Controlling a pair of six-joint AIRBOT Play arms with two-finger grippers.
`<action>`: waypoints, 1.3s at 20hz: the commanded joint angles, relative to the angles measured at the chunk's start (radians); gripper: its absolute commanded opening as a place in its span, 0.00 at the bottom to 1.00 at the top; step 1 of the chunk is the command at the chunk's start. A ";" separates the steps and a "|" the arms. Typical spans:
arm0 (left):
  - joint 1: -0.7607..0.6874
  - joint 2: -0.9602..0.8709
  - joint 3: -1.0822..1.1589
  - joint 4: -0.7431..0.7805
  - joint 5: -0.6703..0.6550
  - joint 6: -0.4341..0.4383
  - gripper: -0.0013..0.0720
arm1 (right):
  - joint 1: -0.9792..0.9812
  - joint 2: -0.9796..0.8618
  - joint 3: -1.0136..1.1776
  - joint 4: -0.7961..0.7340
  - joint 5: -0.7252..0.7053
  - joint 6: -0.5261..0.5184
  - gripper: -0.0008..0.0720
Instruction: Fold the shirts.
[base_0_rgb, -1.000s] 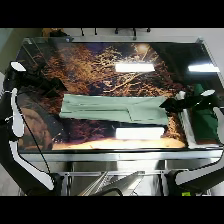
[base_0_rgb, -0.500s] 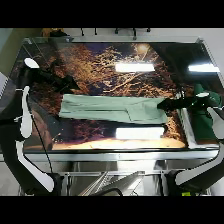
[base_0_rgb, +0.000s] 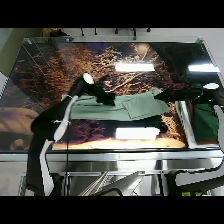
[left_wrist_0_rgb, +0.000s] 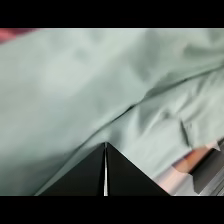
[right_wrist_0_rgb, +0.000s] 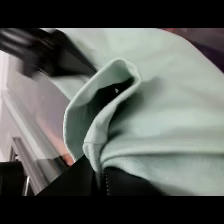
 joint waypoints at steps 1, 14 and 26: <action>-0.161 -0.095 0.002 -0.161 0.168 -0.011 0.04 | 0.002 0.037 0.089 0.007 0.090 0.077 0.04; 0.219 0.337 0.072 -0.356 -0.173 0.040 0.04 | 0.214 0.033 0.334 -0.078 0.040 0.247 0.04; 0.664 0.689 -0.071 -0.350 -0.301 0.106 0.04 | 1.005 -0.345 0.334 -0.082 -0.902 0.201 0.84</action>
